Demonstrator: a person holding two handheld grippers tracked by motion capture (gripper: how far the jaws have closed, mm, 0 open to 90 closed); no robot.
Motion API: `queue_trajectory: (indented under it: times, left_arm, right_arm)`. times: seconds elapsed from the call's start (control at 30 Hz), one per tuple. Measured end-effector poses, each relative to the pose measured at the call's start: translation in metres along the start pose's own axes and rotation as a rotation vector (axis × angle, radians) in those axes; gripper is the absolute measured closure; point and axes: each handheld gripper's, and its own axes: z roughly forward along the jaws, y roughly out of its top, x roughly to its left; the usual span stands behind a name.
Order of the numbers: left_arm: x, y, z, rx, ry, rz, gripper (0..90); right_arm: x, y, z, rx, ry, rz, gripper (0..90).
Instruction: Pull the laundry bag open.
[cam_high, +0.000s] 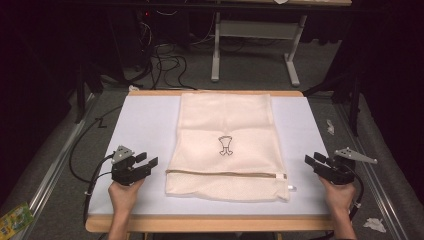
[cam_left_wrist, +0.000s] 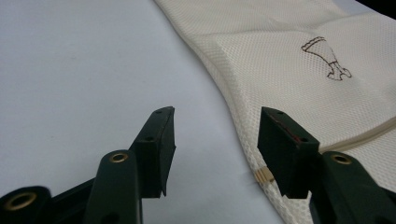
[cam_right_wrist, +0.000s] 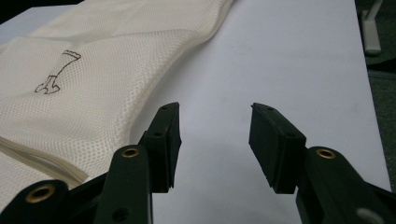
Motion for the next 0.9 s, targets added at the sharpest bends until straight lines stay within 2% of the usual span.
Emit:
queue_trajectory:
  times: [0.3,0.9]
  left_arm:
    - [0.005,-0.003,0.011,0.001,0.021,-0.025,46.5]
    - [0.011,-0.012,0.036,0.045,0.081,-0.033,45.1]
  right_arm:
    - [-0.007,-0.006,0.007,0.021,-0.026,0.009,54.1]
    - [-0.007,-0.013,0.027,0.072,-0.077,-0.005,54.4]
